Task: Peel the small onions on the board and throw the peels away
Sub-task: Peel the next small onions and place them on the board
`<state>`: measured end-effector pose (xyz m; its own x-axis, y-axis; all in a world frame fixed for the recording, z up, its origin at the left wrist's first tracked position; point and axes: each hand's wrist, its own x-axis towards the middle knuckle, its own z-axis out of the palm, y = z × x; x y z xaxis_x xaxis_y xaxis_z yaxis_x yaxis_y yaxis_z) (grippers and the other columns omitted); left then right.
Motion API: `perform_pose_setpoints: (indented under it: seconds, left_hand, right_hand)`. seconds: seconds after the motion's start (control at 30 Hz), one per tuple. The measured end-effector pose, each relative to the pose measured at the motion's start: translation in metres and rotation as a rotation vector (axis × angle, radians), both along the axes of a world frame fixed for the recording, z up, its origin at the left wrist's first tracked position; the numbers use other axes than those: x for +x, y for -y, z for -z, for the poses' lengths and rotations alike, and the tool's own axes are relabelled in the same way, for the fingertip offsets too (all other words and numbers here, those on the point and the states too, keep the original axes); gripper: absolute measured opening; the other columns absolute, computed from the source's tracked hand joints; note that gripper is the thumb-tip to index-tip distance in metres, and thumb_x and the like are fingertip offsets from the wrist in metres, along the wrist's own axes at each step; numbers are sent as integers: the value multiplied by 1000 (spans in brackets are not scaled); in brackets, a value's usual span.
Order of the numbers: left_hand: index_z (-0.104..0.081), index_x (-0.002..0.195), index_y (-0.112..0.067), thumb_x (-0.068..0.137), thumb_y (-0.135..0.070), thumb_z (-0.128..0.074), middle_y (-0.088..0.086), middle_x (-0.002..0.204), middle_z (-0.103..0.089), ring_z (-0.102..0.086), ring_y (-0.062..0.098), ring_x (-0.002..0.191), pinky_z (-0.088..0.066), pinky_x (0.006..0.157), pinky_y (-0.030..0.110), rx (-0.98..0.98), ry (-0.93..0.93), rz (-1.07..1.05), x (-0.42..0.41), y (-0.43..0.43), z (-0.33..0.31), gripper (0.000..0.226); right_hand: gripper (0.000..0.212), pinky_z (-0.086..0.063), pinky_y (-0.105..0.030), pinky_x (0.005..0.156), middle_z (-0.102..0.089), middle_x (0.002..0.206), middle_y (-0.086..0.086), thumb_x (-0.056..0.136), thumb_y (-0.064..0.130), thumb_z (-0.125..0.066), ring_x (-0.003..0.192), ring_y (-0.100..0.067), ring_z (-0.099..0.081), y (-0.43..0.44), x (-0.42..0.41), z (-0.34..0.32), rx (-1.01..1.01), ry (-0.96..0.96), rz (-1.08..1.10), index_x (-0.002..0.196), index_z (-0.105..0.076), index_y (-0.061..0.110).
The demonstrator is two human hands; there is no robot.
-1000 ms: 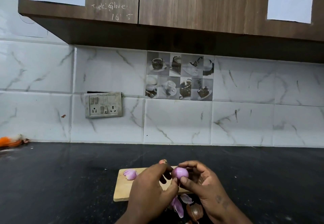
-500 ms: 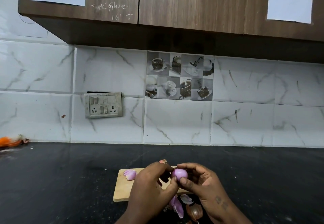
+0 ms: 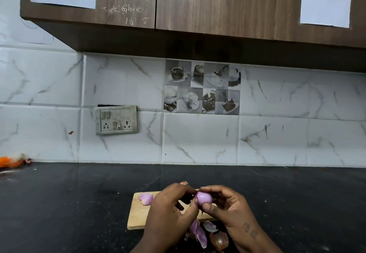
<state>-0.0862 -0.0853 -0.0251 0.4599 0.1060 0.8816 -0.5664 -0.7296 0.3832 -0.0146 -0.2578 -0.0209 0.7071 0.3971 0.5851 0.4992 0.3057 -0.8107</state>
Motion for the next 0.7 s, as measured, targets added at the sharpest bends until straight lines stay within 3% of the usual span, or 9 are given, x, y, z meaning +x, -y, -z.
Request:
perform_pose_setpoints:
  seconds: [0.1,0.37,0.57,0.7]
  left_hand:
    - [-73,86,-34,79,-11,-67,-19,82,-68,-67,2,82,-54,59,22,15,12,-61,4,-2,1,25]
    - [-71,87,-35,83,-24,-79,-17,80,-67,-67,-3,83,-52,57,20,48,2,-39,-1,-1,1,14]
    - [-64,76,-32,79,-26,-73,-17,72,-62,-60,-4,68,-39,66,1,56,-28,-113,-2,0,-1,12]
    - [-54,74,-35,79,-27,-75,-18,77,-59,-55,-2,67,-37,55,12,1,-75,-224,-3,-2,-1,23]
  right_hand:
    - [43,-60,-43,89,-77,109,-20,64,19,-92,103,-40,-73,0,-1,-1,-6,2,-13,104,-79,10]
    - [38,-58,-48,93,-78,106,-18,65,8,-89,103,-33,-74,1,-2,-2,23,6,61,101,-79,13]
    - [36,-60,-32,77,-77,102,-18,62,5,-90,97,-31,-73,3,-3,-3,-16,20,60,95,-78,11]
    - [49,-60,-37,82,-76,108,-22,61,24,-97,100,-34,-74,2,-9,-5,-17,-18,-68,103,-78,8]
